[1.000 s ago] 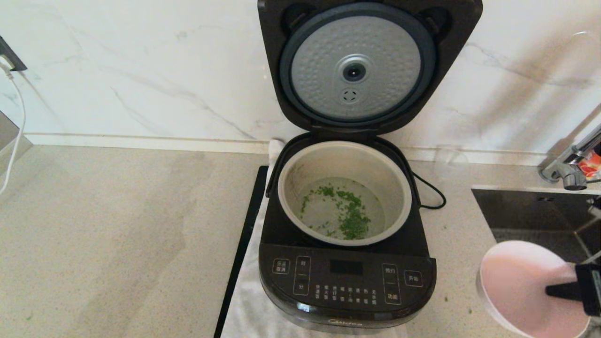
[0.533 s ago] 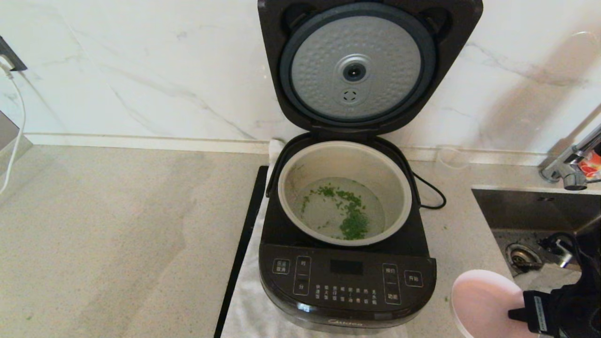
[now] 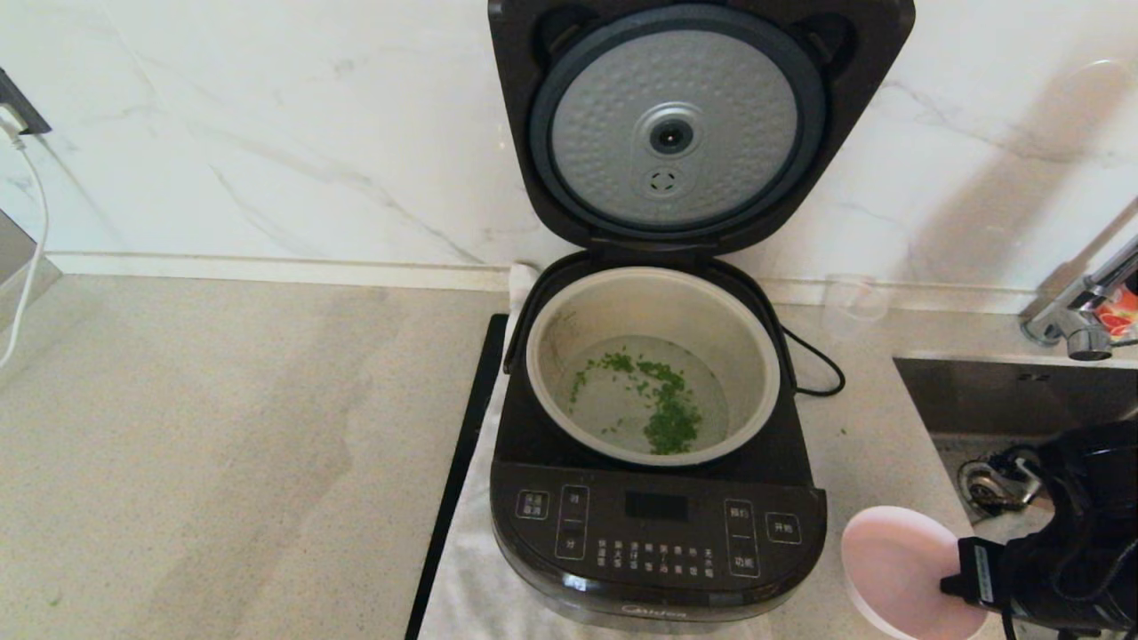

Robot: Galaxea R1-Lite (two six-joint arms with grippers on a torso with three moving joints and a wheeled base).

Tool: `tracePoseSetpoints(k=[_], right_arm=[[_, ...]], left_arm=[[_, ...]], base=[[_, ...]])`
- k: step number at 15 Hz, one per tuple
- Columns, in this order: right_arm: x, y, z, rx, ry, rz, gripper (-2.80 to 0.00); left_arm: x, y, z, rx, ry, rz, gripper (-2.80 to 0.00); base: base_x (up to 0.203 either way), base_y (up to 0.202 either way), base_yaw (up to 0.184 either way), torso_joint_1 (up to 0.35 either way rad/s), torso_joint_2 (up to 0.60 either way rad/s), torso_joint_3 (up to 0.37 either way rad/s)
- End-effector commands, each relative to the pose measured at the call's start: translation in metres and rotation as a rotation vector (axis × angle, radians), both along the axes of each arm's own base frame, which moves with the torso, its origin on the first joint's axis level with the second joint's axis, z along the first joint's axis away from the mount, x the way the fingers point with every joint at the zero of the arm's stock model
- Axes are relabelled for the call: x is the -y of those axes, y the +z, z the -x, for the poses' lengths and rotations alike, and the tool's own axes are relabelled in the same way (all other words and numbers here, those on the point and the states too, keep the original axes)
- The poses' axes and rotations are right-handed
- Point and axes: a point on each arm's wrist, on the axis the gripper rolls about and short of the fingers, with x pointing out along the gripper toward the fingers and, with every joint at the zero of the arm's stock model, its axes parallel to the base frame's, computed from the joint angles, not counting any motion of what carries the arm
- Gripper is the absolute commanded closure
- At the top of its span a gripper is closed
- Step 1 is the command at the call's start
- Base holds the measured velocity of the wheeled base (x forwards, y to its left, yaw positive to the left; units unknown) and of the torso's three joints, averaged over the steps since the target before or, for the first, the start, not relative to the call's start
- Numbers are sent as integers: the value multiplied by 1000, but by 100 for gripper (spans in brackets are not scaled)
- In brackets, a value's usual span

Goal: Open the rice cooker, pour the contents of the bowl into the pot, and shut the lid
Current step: Place the bowl on the table

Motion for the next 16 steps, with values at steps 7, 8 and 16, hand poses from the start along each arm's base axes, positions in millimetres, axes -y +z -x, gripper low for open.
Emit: tracePoseSetpoints(k=[7,8,16], right_arm=[[11,-15,-23,22,-43,-14,0],[12,-17,-22,15,-45,-12,0],[20,2,-20,103,-87,-11,-280]], left_arm=[[0,0,0,1,0,0,0],[0,0,0,1,0,0,0],[0,0,0,2,-1,0,0]], base=[[0,0,0,0,0,0],[0,0,0,0,0,0],[0,0,0,0,0,0]])
